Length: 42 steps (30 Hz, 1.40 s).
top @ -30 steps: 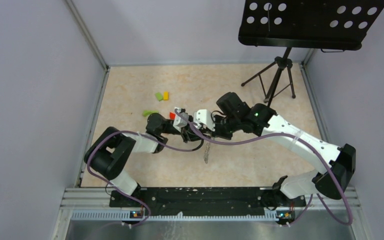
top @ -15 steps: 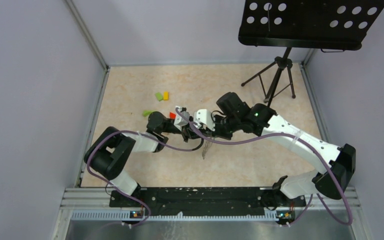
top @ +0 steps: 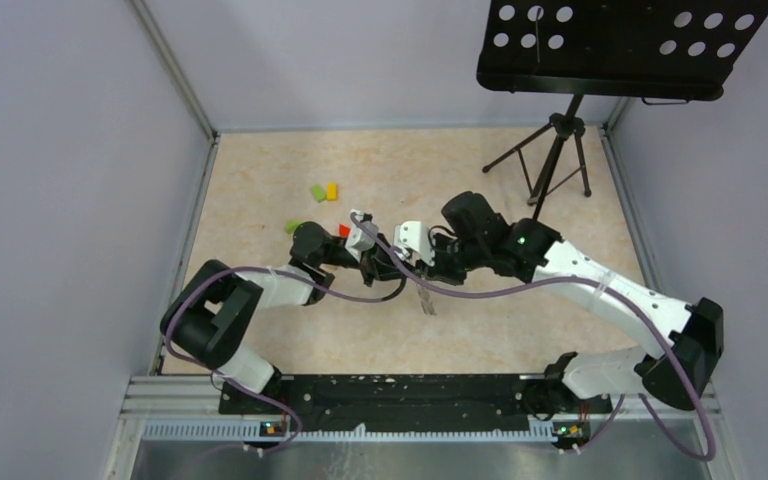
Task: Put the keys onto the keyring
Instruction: Adjust the key on the keyring.
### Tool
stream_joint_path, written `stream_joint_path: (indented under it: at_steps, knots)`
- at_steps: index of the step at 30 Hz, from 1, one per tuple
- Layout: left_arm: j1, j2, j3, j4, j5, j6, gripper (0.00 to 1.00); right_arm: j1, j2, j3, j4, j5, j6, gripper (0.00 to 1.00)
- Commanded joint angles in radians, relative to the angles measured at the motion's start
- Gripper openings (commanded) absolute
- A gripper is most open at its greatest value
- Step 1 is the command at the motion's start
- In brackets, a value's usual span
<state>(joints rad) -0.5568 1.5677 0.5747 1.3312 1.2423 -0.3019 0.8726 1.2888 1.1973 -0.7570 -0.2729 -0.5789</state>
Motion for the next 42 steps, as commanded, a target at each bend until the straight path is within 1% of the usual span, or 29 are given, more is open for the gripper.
stream_joint_path:
  at_steps: [1, 4, 7, 13, 20, 24, 34, 36, 38, 41, 42]
  knots:
    - [0.0, -0.054, 0.031, 0.044, 0.022, -0.081, 0.0, -0.035, -0.071, -0.028, 0.088, -0.057, 0.023, 0.28]
    - [-0.001, -0.07, 0.029, 0.04, 0.01, -0.1, 0.0, -0.093, -0.113, -0.053, 0.117, -0.134, 0.034, 0.3]
    - [-0.001, -0.084, 0.024, 0.04, -0.001, -0.101, 0.0, -0.137, -0.161, -0.087, 0.155, -0.224, 0.04, 0.31]
    - [0.0, -0.086, 0.022, 0.046, -0.017, -0.105, 0.0, -0.153, -0.201, -0.14, 0.213, -0.329, 0.056, 0.31]
    - [0.0, -0.086, 0.022, 0.035, -0.028, -0.093, 0.0, -0.155, -0.195, -0.2, 0.281, -0.396, 0.088, 0.31]
    - [0.0, -0.086, 0.021, 0.03, -0.033, -0.088, 0.0, -0.155, -0.188, -0.233, 0.327, -0.397, 0.109, 0.31]
    - [-0.001, -0.094, 0.02, 0.013, -0.037, -0.082, 0.0, -0.155, -0.137, -0.212, 0.359, -0.417, 0.129, 0.3]
    - [-0.001, -0.096, 0.02, 0.013, -0.039, -0.082, 0.0, -0.155, -0.123, -0.21, 0.363, -0.417, 0.134, 0.28]
    - [-0.001, -0.098, 0.02, 0.012, -0.039, -0.082, 0.0, -0.154, -0.114, -0.206, 0.362, -0.419, 0.134, 0.23]
    - [-0.001, -0.098, 0.02, 0.007, -0.038, -0.079, 0.0, -0.155, -0.116, -0.207, 0.366, -0.423, 0.135, 0.11]
    - [-0.001, -0.098, 0.019, 0.006, -0.037, -0.077, 0.0, -0.155, -0.118, -0.207, 0.367, -0.423, 0.135, 0.05]
